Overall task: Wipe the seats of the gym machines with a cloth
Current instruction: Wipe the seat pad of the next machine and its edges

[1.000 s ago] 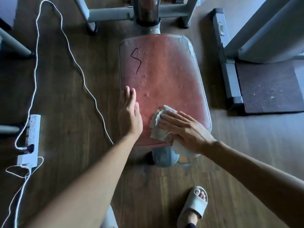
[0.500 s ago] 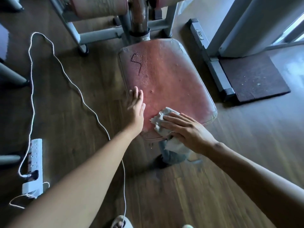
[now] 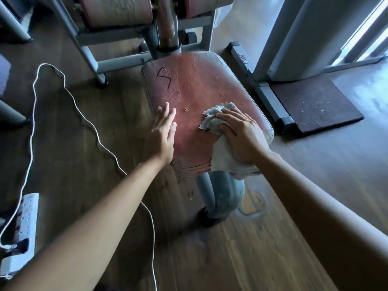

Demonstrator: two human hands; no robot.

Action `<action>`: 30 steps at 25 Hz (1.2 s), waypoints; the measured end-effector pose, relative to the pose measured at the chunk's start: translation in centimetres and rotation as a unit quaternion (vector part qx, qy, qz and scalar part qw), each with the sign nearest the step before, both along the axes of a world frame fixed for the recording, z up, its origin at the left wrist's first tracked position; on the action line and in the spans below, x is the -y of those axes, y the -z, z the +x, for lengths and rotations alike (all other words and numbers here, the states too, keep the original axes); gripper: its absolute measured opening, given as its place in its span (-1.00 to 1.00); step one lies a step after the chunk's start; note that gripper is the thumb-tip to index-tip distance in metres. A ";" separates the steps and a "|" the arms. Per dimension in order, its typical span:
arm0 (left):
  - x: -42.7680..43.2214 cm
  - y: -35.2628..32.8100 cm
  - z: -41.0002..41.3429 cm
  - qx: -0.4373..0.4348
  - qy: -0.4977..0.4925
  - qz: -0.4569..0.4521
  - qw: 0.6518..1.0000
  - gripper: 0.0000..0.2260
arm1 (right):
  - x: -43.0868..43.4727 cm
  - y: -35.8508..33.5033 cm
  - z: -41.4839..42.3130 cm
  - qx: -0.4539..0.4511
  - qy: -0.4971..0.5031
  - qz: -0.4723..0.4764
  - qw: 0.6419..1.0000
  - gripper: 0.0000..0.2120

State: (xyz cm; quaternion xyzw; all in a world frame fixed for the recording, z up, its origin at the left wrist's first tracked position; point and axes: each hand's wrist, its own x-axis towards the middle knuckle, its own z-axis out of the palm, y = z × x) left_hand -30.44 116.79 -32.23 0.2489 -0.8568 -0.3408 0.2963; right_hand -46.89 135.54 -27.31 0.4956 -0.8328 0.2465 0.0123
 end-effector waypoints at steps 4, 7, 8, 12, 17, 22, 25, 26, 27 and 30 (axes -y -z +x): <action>0.6 0.3 -0.1 -0.006 -0.005 -0.012 1.000 -0.59 | -1.3 -1.2 1.9 0.044 0.017 -0.057 0.997 -0.71; 0.7 0.4 -0.4 0.001 -0.006 0.010 1.000 -0.56 | -4.8 -2.1 5.5 0.091 0.113 -0.164 0.976 -0.66; 0.7 0.2 -0.4 0.004 -0.006 0.021 1.000 -0.55 | -6.1 -1.7 7.1 0.109 0.165 -0.208 0.958 -0.65; 0.4 -1.2 0.4 0.046 0.049 -0.078 0.995 -0.59 | -6.8 3.0 14.6 0.210 0.338 -0.333 0.855 -0.63; -0.9 -1.8 1.4 0.078 0.161 -0.088 0.980 -0.60 | -0.2 5.4 20.8 0.278 0.372 -0.436 0.771 -0.73; -0.6 -1.6 1.4 0.057 0.163 -0.066 0.983 -0.62 | 3.5 6.1 22.5 0.256 0.352 -0.459 0.774 -0.64; -0.5 -0.9 1.3 0.032 0.155 -0.060 0.986 -0.59 | 3.0 6.5 21.6 0.223 0.319 -0.472 0.791 -0.60; -0.4 -0.7 1.3 0.029 0.156 -0.061 0.985 -0.59 | 2.7 6.7 20.5 0.210 0.335 -0.472 0.788 -0.57; -0.3 -0.5 1.3 0.024 0.156 -0.061 0.986 -0.60 | 2.4 6.9 19.3 0.199 0.358 -0.472 0.781 -0.56; -0.2 -0.2 1.1 0.001 0.151 -0.060 0.987 -0.62 | 3.1 6.9 19.2 0.214 0.395 -0.466 0.762 -0.56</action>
